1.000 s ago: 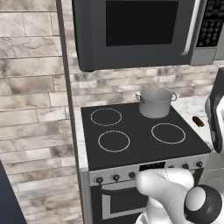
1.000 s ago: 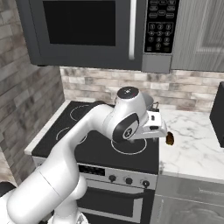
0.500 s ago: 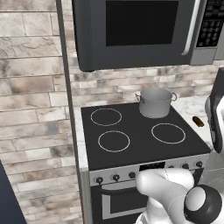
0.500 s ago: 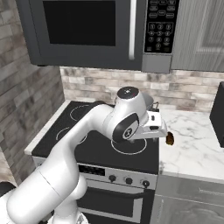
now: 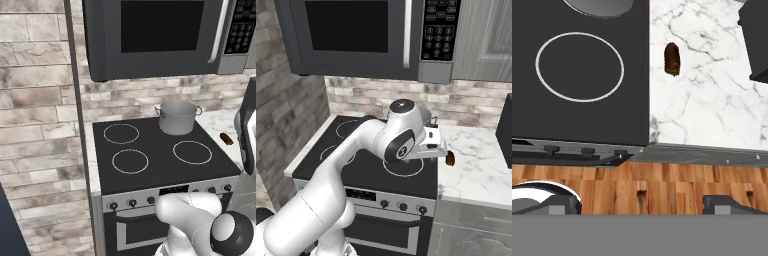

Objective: Turn on the burner for the pot on the stove. Wait thirty seconds for the pot to heat up. Then add the sweet potato to the pot.

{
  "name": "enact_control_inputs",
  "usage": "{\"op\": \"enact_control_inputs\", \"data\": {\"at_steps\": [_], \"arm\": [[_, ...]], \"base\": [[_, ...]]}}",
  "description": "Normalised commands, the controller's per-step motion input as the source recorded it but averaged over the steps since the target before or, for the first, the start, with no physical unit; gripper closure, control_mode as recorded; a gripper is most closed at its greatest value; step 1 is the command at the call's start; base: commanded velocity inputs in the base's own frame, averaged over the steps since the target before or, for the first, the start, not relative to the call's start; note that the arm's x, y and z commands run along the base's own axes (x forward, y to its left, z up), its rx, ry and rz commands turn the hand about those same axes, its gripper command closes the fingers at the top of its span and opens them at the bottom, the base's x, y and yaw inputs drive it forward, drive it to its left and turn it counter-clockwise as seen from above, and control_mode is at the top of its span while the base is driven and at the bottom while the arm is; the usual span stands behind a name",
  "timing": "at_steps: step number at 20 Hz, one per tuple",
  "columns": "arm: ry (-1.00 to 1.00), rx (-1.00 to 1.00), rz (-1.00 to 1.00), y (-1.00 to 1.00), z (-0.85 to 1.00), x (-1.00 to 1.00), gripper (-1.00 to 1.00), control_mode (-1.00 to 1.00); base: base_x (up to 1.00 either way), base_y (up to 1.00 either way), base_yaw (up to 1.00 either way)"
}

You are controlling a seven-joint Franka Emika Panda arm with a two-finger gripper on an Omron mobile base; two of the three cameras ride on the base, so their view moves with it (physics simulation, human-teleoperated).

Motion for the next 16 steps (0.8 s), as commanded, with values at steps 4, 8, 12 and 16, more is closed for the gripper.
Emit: {"op": "enact_control_inputs", "data": {"at_steps": [4,8,12,16], "arm": [[0.0,0.0,0.0,0.0,0.0,0.0,-1.0,-1.0],[0.0,0.0,0.0,0.0,0.0,0.0,-1.0,-1.0],[0.0,0.0,0.0,0.0,0.0,0.0,-1.0,-1.0],[0.0,0.0,0.0,0.0,0.0,0.0,-1.0,-1.0]], "base": [[0.0,0.0,0.0],[0.0,0.0,0.0],[0.0,0.0,0.0],[0.0,0.0,0.0]]}}
